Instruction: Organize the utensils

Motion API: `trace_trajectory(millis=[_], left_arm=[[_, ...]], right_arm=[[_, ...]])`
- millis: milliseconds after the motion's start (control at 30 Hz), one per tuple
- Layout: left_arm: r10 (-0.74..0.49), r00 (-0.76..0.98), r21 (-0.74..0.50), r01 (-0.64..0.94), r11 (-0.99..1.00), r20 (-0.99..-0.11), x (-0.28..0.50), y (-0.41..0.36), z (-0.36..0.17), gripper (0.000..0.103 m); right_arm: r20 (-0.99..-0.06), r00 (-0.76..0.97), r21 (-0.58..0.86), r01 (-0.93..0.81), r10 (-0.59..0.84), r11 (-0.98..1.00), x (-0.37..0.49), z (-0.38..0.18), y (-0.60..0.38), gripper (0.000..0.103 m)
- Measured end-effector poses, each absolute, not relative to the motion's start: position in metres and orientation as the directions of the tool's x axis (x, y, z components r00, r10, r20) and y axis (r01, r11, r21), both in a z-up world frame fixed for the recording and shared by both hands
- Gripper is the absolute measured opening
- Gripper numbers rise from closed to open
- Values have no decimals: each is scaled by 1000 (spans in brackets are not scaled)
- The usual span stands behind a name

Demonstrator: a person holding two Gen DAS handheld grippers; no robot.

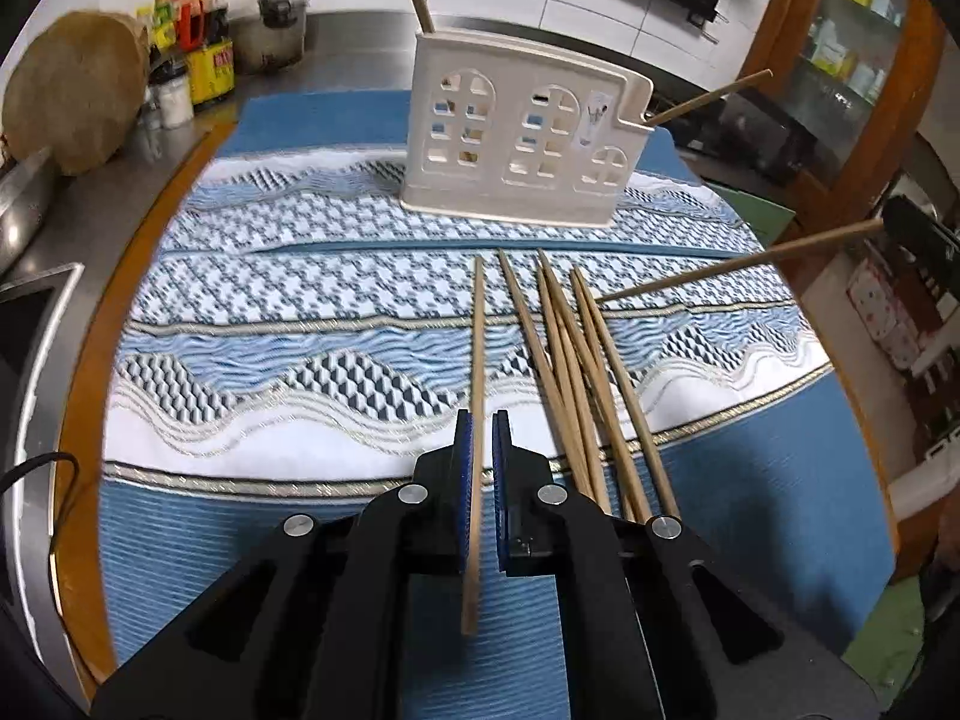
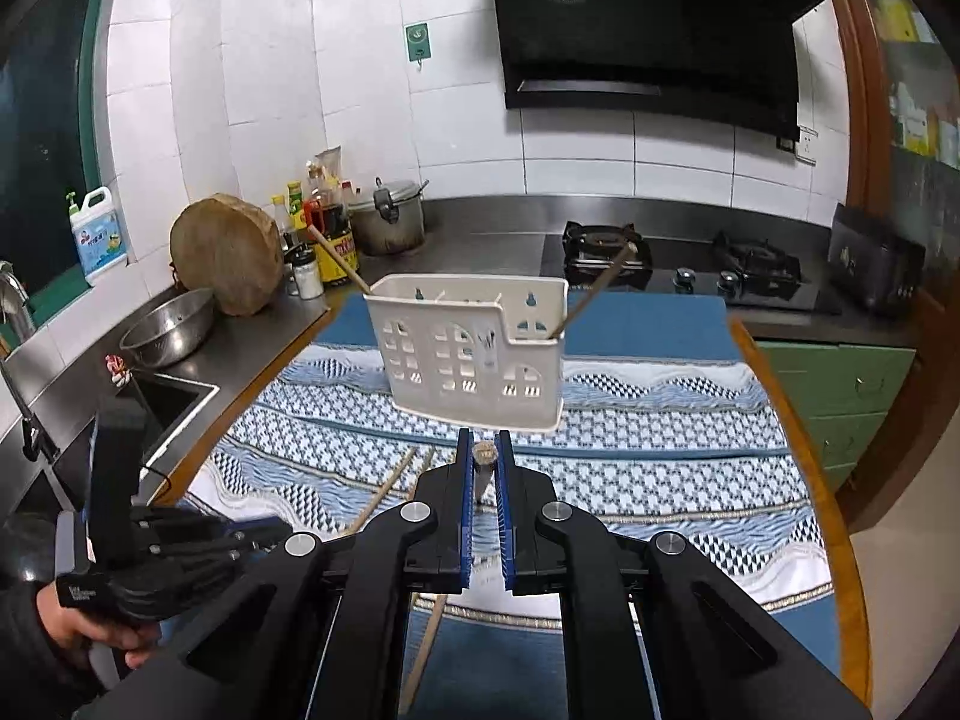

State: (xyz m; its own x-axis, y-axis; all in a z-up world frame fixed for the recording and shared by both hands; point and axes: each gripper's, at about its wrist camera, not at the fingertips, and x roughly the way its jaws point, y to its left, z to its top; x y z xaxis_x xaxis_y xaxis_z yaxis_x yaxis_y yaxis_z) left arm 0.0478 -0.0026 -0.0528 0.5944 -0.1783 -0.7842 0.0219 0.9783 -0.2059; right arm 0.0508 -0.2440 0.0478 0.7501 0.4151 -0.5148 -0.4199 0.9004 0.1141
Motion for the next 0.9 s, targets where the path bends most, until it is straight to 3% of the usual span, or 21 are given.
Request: trace_trajectory(millis=[367,900], left_arm=[[-194,476,-204,31,979,-858,33,-14,-99,8],[-159,483,-165,29,986,-861,39,-12,-102,10]], right_arm=[[-517,747,96,-436,419,895,48,44,-239,7],[-516,742,94,-447,428,889,47,45,-234,7]])
